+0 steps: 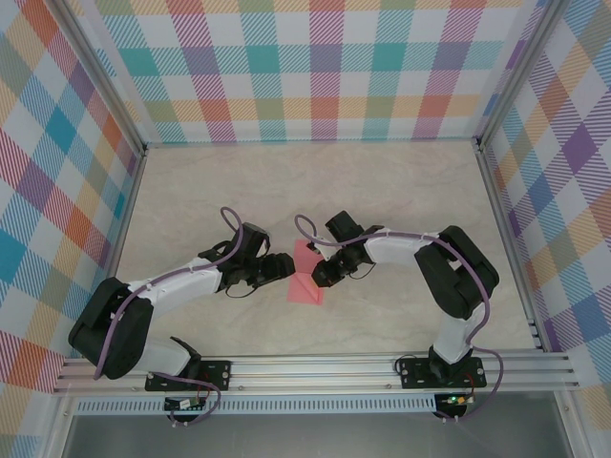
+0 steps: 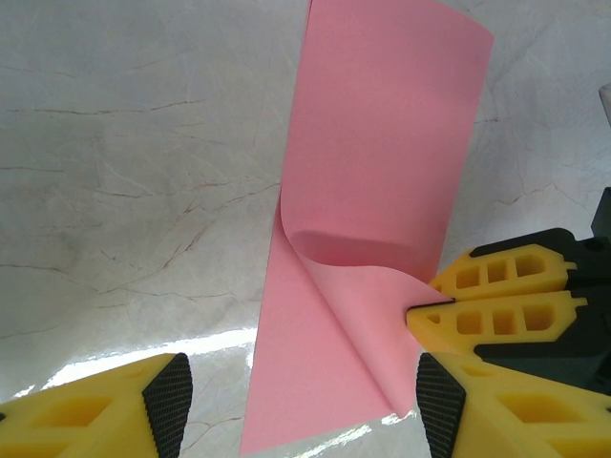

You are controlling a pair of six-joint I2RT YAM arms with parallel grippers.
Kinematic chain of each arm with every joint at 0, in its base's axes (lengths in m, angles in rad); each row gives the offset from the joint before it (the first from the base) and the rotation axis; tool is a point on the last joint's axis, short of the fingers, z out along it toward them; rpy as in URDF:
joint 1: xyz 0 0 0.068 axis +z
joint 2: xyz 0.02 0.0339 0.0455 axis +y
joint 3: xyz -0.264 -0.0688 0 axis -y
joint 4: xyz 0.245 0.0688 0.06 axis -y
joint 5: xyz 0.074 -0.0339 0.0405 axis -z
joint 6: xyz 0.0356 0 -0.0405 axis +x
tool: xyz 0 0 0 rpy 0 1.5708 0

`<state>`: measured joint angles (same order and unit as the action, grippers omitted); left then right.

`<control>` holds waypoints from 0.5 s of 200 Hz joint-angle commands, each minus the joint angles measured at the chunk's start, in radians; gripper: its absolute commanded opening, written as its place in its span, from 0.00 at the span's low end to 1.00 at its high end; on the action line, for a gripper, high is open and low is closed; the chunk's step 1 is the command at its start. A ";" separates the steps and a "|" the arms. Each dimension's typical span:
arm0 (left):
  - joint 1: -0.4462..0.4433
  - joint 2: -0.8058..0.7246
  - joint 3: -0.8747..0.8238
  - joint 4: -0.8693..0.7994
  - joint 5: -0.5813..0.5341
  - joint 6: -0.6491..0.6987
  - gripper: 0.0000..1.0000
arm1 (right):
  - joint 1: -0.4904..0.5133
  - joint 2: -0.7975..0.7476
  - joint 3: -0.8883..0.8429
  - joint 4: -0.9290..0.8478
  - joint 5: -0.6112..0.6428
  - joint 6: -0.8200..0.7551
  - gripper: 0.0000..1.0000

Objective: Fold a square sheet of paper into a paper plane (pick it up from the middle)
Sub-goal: Fold the triangle a second time at the center of the table.

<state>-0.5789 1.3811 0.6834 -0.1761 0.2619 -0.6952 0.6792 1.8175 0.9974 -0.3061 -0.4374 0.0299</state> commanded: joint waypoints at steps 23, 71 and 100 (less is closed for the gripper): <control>0.008 0.015 0.021 0.023 0.020 0.002 0.65 | -0.007 0.020 0.024 -0.016 0.021 -0.035 0.08; 0.008 0.026 0.024 0.026 0.023 0.003 0.65 | -0.007 0.025 0.034 -0.018 0.030 -0.031 0.09; 0.008 0.026 0.023 0.026 0.023 0.003 0.64 | -0.007 0.030 0.044 -0.030 0.035 -0.033 0.09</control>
<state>-0.5789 1.3998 0.6838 -0.1719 0.2722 -0.6952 0.6777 1.8248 1.0107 -0.3134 -0.4065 0.0174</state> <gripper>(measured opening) 0.643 0.087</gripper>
